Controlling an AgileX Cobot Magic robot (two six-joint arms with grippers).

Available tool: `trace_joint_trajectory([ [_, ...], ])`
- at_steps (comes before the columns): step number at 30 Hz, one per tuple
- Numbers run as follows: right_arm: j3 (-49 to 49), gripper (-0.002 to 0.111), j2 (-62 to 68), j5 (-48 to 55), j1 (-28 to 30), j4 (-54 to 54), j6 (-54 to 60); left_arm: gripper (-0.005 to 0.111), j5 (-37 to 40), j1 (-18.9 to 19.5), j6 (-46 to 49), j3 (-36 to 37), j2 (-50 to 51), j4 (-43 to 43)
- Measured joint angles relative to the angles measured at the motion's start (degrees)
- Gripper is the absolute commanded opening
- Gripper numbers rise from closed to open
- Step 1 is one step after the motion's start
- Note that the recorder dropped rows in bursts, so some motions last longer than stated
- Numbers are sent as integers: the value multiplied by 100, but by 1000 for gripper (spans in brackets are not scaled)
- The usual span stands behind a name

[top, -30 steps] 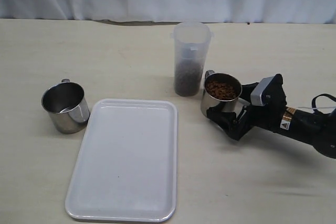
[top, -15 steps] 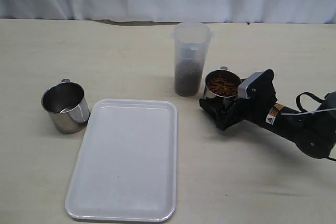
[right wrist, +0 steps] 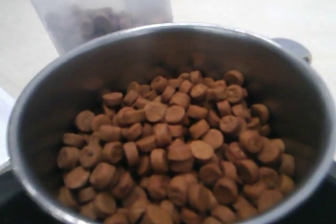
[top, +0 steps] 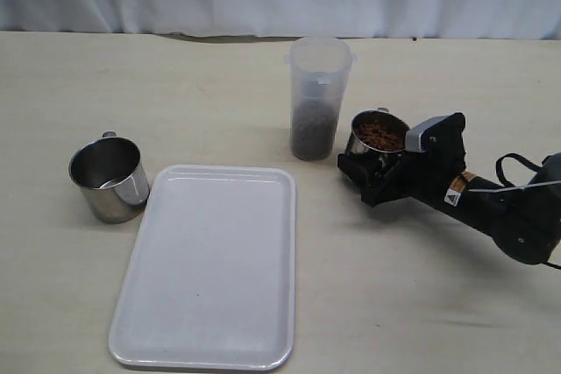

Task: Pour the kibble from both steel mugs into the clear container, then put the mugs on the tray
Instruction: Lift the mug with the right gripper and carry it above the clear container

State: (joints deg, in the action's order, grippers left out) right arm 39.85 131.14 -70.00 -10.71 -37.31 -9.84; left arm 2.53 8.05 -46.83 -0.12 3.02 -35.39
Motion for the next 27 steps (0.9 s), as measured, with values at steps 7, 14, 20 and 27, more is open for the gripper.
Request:
trace_joint_trajectory([
  [7,-72,5,-988,1815,0,-208,87,0,0,0,0,0,0,0],
  [14,-85,5,-2436,3154,0,-379,-274,0,0,0,0,0,0,0],
  [20,291,5,-3675,4377,0,-1559,-1550,0,0,0,0,0,0,0],
  [27,998,5,-4208,5150,0,-4614,-4287,0,0,0,0,0,0,0],
])
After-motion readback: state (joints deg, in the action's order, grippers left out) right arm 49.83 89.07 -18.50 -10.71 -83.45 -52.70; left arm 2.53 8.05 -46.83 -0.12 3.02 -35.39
